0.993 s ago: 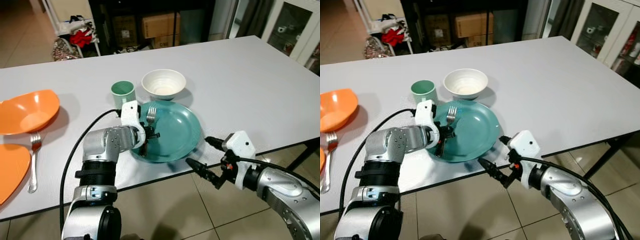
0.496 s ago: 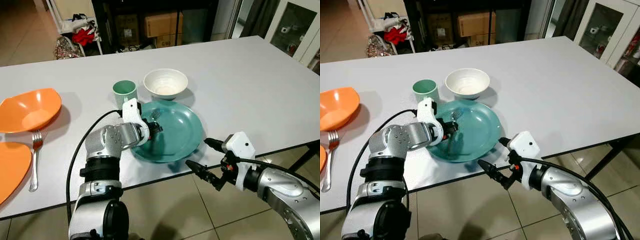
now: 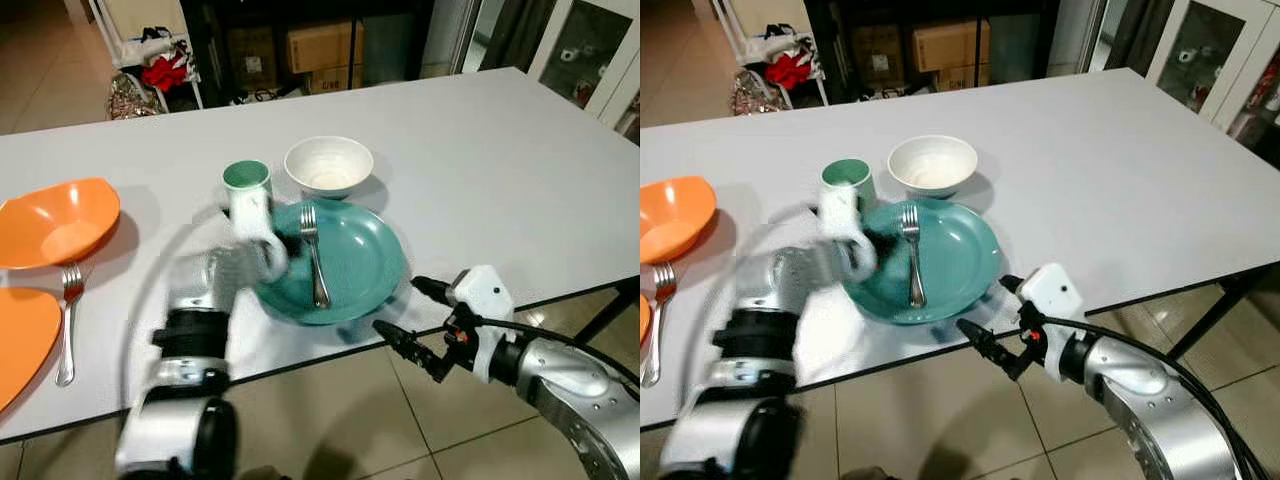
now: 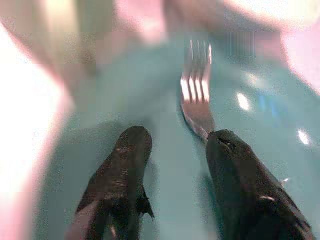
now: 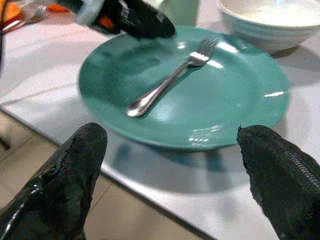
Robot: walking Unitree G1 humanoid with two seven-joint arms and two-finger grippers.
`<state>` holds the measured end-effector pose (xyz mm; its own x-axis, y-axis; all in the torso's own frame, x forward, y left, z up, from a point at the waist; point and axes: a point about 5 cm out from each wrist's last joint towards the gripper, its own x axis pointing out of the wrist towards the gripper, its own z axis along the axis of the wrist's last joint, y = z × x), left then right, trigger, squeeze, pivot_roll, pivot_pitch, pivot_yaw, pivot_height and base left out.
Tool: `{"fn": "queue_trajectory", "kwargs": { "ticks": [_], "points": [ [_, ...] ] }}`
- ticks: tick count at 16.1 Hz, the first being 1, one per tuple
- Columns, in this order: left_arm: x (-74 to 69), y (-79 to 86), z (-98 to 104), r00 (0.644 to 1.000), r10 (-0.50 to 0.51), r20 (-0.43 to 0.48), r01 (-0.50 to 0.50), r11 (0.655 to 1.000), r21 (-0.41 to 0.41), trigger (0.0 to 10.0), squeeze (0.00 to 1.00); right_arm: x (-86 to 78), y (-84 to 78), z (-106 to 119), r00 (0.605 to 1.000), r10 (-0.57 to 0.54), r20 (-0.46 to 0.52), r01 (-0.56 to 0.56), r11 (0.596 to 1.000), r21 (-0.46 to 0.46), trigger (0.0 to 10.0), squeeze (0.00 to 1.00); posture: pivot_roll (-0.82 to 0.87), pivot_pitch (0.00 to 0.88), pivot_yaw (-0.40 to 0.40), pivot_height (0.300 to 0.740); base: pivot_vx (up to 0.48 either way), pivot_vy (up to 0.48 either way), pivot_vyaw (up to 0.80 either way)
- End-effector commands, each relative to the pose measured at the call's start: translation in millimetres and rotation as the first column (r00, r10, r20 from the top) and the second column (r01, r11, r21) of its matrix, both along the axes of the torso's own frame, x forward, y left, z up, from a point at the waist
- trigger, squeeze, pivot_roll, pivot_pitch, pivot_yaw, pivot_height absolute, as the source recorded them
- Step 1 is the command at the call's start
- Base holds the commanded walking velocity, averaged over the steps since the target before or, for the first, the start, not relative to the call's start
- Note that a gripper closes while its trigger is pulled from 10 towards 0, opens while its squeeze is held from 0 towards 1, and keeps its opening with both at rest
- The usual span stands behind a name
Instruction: Setting the table
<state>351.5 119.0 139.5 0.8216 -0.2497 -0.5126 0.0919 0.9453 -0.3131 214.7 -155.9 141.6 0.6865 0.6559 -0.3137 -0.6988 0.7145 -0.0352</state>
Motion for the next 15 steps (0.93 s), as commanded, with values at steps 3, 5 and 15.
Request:
{"fn": "queue_trajectory", "kwargs": {
  "ticks": [3, 5, 15],
  "points": [
    [-3.7, 8.3, 30.4, 0.939, -0.146, 0.311, 0.107, 0.984, 0.139, 10.0, 0.61, 7.5, -3.9, 6.5, 0.976, -0.193, 0.098, 0.189, 0.981, 0.046, 10.0, 0.0, 0.0, 0.0, 0.084, 0.74, 0.0, 0.0, 0.0],
    [-16.9, 20.2, 41.1, 0.885, -0.168, 0.433, 0.097, 0.978, 0.183, 10.0, 0.62, 12.5, -5.1, 7.3, 0.93, -0.337, 0.145, 0.33, 0.941, 0.072, 10.0, 0.0, -0.01, 0.0, 0.096, 0.74, 0.0, 0.0, 0.23],
    [-90.0, 40.9, 12.9, 0.851, -0.038, 0.523, -0.078, 0.977, 0.197, 10.0, 0.0, 6.7, -1.2, 5.8, 0.878, -0.437, 0.195, 0.422, 0.899, 0.116, 10.0, 0.0, 0.02, 0.0, 0.04, 0.74, 0.0, 0.0, 0.8]
  ]
}}
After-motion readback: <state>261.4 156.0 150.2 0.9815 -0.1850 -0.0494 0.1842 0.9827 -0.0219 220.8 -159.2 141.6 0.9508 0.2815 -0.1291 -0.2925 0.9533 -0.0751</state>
